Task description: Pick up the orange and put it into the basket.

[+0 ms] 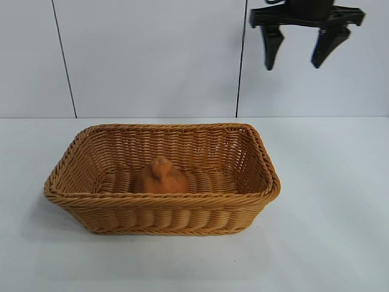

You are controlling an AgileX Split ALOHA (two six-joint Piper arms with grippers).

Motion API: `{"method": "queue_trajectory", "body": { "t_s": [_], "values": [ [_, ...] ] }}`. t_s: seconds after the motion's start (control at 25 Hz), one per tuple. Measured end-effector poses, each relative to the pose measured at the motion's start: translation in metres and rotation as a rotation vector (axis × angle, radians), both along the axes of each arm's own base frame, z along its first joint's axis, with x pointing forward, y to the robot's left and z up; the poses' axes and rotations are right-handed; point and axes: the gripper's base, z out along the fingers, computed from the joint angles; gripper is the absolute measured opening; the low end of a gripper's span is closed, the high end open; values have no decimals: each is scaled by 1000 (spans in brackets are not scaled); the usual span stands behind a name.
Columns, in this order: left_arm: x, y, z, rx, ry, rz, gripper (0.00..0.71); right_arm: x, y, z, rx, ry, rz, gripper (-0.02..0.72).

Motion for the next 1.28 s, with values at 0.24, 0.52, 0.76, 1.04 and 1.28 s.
{"method": "queue_trajectory", "body": {
  "t_s": [0.24, 0.52, 0.76, 1.04, 1.28],
  "values": [
    [0, 0, 0, 0, 0, 0, 618, -7, -11, -9, 10, 43, 3, 557],
    [0, 0, 0, 1, 0, 0, 618, -56, -6, -21, 12, 177, 44, 557],
    [0, 0, 0, 1, 0, 0, 618, -133, -3, -15, 31, 261, 72, 557],
    [0, 0, 0, 1, 0, 0, 618, -240, 1, 7, 59, 199, 77, 557],
    [0, 0, 0, 1, 0, 0, 618, -325, 2, 15, 47, 11, 87, 557]
  ]
}}
